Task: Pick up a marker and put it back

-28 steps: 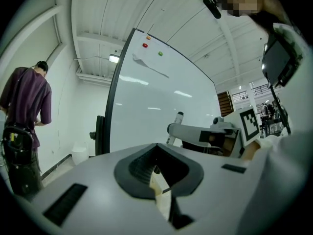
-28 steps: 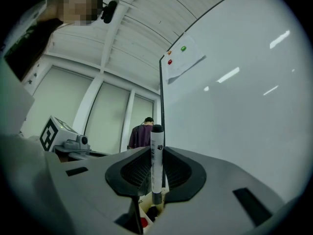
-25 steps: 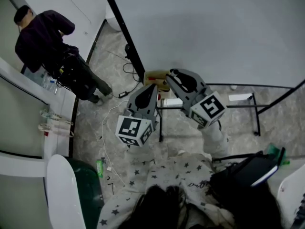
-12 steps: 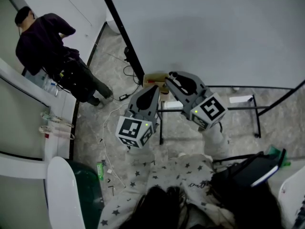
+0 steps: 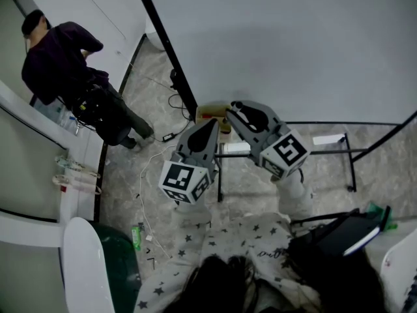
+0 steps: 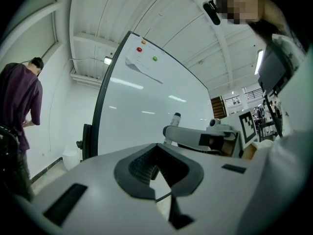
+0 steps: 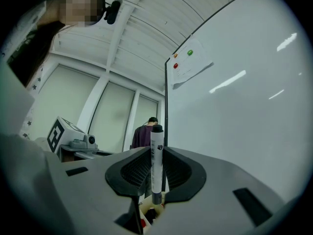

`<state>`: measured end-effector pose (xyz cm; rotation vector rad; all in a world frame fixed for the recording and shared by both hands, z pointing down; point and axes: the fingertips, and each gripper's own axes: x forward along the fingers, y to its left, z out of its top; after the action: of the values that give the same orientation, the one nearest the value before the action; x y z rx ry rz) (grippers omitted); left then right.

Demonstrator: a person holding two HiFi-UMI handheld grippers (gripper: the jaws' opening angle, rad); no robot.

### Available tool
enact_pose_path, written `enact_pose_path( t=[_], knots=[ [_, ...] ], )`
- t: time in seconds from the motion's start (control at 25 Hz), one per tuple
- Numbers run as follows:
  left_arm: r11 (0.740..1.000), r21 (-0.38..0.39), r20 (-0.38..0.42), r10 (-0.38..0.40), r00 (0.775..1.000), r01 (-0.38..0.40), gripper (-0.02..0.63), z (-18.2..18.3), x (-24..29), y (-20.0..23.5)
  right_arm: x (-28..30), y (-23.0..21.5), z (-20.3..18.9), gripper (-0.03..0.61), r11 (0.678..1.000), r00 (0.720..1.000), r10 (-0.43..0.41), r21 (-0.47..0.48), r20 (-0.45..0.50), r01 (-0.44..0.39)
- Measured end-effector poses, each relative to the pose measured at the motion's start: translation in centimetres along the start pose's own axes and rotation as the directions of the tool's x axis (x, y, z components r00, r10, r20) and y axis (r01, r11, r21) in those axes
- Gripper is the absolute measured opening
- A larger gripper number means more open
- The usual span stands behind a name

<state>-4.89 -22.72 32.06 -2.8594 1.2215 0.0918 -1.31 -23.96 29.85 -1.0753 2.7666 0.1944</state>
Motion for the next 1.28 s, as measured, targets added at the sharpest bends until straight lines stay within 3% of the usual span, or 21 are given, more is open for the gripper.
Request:
enact_pose_path(
  t=[0.76,1.28],
  knots=[
    [1.000,0.005,0.006,0.025,1.000,-0.025,0.000,-0.6,0.8,0.9,1.0,-1.1,-0.3,0.081,1.000,1.000,-0.007,0.015,0.016,0.007],
    [0.996,-0.036,-0.051,0.075,0.996,-0.077,0.000,-5.2,1.7,4.1,3.5,-2.8,-6.4,0.083,0.996,0.999,0.008,0.092,-0.049,-0.004]
  ],
)
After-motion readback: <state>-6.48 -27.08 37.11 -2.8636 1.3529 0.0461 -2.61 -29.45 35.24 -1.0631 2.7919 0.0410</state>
